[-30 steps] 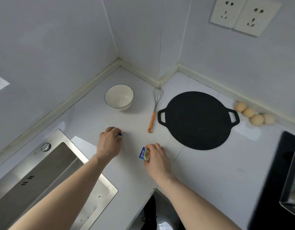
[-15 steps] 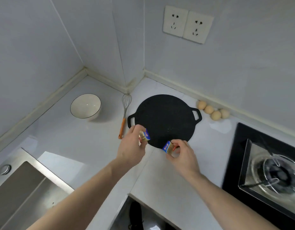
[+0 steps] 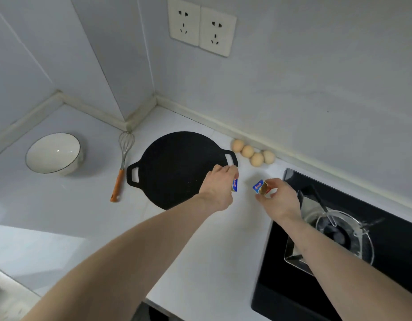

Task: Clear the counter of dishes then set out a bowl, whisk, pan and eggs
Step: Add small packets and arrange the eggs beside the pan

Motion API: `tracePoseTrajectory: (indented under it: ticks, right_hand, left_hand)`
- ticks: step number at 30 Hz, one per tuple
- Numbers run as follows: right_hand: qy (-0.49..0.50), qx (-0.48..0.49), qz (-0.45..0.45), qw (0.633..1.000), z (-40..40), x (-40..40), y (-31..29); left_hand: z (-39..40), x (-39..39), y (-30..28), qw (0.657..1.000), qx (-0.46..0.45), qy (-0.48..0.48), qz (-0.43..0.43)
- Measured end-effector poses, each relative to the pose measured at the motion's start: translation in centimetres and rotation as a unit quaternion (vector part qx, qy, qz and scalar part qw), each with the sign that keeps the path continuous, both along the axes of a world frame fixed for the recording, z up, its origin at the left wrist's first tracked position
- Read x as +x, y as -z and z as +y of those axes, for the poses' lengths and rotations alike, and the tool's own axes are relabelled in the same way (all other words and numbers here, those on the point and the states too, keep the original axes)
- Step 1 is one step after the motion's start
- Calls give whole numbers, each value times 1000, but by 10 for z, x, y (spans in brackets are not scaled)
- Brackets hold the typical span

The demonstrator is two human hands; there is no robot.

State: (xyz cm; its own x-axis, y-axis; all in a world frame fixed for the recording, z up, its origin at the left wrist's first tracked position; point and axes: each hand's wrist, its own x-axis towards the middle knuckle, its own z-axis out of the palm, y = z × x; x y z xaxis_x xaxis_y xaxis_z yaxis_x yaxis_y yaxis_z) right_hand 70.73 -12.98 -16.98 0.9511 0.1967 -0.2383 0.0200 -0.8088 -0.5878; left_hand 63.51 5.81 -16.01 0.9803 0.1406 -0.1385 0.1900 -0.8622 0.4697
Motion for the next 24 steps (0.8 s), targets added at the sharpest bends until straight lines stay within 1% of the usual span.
tracePoseTrajectory:
  ticks: [3, 8, 15, 19, 24]
  right_hand:
    - [-15, -30, -2, 999, -5, 16, 1]
    - [-59, -90, -9, 994, -3, 36, 5]
    - [-84, -91, -20, 992, 8, 52, 18]
    - [-101, -102, -18, 990, 3, 56, 26]
    - [-110, -96, -16, 989, -3, 64, 28]
  left_hand:
    - [-9, 17, 4, 1000, 15, 11, 13]
    - [-16, 40, 11, 1000, 18, 13, 9]
    - [-27, 45, 37, 1000, -20, -14, -19]
    - [-31, 38, 53, 999, -9, -33, -35]
    - [-33, 44, 50, 998, -18, -60, -29]
